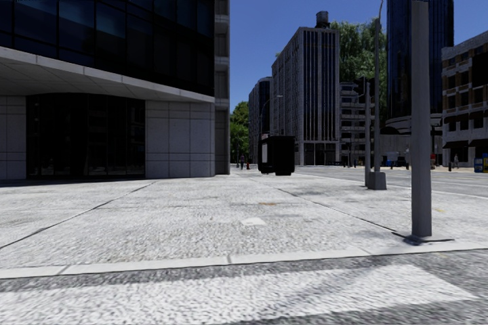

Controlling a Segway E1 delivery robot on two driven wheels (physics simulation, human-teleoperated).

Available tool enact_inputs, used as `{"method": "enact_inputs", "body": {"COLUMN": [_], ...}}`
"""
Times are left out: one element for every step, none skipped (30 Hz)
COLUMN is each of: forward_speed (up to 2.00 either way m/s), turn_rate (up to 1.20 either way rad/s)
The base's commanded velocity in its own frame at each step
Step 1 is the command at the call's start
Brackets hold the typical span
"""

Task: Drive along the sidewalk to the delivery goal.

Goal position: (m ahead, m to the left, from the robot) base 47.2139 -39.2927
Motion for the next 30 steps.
{"method": "enact_inputs", "body": {"forward_speed": [2.00, 2.00, 2.00, 2.00, 2.00, 2.00, 2.00, 2.00, 2.00, 2.00, 2.00, 2.00, 2.00, 2.00, 2.00, 2.00, 2.00, 2.00, 2.00, 2.00, 2.00, 2.00, 2.00, 2.00, 2.00, 2.00, 2.00, 2.00, 2.00, 2.00], "turn_rate": [-0.17, -0.17, -0.11, -0.11, 0.00, 0.00, 0.00, 0.00, 0.00, 0.00, 0.00, 0.00, 0.00, 0.00, 0.00, 0.00, 0.00, 0.00, 0.00, 0.00, 0.00, 0.00, 0.00, 0.00, 0.00, 0.00, 0.00, 0.00, 0.00, 0.00]}}
